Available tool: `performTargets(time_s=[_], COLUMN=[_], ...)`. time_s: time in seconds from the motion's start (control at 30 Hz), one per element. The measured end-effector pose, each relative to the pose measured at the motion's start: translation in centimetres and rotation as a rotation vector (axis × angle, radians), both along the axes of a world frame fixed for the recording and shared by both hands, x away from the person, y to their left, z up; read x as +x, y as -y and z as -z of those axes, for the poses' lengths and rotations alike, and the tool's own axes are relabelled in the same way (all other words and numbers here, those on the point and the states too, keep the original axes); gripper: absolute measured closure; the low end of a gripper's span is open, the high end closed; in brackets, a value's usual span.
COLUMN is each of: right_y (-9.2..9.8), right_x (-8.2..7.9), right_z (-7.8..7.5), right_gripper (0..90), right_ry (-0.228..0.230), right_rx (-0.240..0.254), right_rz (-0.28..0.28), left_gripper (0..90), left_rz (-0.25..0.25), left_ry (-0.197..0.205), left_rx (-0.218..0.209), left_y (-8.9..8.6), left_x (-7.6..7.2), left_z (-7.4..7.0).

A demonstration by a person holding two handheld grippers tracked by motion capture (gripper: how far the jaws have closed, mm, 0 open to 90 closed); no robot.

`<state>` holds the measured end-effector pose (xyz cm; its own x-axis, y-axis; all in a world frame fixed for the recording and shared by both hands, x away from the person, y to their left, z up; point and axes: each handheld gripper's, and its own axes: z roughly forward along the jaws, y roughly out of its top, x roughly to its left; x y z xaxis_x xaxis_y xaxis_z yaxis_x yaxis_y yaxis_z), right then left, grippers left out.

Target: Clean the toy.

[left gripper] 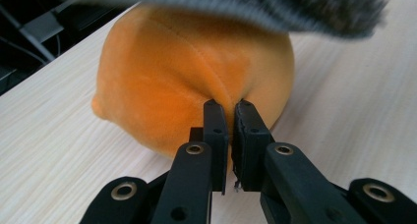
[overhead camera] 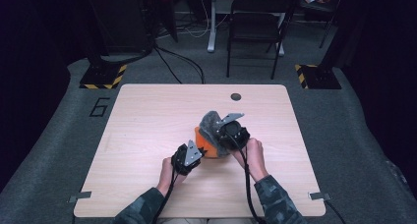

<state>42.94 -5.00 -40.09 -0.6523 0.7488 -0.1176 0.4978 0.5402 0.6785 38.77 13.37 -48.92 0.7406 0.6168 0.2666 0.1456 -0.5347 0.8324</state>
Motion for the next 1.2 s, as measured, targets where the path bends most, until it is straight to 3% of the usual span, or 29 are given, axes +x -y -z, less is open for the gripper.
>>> performTargets(time_s=[0.13, 0.2, 0.5, 0.77, 1.03, 1.2], right_y=[-1.2, -1.0, 1.0, 3.7, 5.6, 5.8], right_x=[-0.1, 0.1, 1.2, 2.9, 4.2, 4.7], right_z=[1.6, 1.9, 2.3, 4.0, 6.2, 9.0], right_gripper=[72.6, 72.7, 72.5, 72.5, 72.5, 72.5], right_ry=[0.007, -0.025, -0.067, -0.13, -0.216, -0.292], right_rx=[-0.085, -0.069, -0.07, -0.036, -0.005, -0.06], right_rz=[-0.015, 0.0, 0.058, 0.13, 0.196, 0.228], left_gripper=[85.0, 84.9, 84.0, 82.8, 82.3, 82.1], left_rz=[0.013, 0.016, 0.008, 0.011, 0.014, 0.007], left_ry=[-0.016, -0.022, -0.042, -0.056, -0.057, -0.067], left_rx=[0.021, 0.018, -0.01, -0.027, -0.03, -0.034], left_y=[0.2, 0.2, -0.1, -0.3, -0.3, -0.5], left_x=[0.0, 0.0, 0.3, 0.5, 0.5, 0.6], left_z=[0.2, 0.3, 0.5, 0.5, 0.5, 0.5])
